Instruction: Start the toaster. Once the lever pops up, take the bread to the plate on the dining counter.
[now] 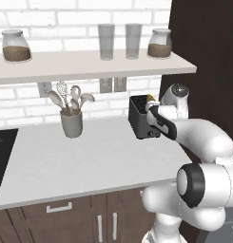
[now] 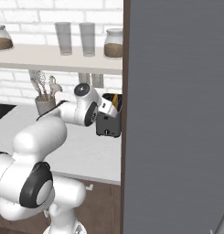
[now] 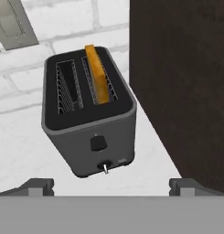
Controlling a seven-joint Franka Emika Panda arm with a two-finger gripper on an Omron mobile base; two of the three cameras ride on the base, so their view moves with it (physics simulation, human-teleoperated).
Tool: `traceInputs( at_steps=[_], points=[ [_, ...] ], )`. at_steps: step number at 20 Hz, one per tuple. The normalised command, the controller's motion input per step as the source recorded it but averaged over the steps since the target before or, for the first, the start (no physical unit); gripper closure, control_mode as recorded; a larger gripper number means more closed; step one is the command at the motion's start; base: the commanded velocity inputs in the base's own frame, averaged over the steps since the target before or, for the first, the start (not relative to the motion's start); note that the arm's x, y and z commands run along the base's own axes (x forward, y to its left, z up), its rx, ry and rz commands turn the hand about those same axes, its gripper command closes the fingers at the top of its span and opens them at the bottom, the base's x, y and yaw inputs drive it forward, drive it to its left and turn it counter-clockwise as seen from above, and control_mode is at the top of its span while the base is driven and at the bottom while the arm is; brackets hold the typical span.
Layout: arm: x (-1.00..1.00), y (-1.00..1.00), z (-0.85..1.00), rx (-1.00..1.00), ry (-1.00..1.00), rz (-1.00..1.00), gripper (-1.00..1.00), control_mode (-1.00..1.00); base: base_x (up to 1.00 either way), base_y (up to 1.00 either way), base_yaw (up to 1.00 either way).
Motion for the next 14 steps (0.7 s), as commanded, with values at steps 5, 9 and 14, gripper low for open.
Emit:
traceInputs(
  at_steps=[5,9,14],
  points=[
    [0.33,-0.01,-0.01,0.01,0.00,0.00,-1.00,-1.00,0.00,0.00,0.00],
    [0.29,-0.04,0.00,0.00,0.00,0.00,-1.00,-1.00,0.00,0.00,0.00],
    [0.30,-0.08,0.00,0.02,0.00,0.00,-1.00,-1.00,0.00,0.00,0.00]
  ],
)
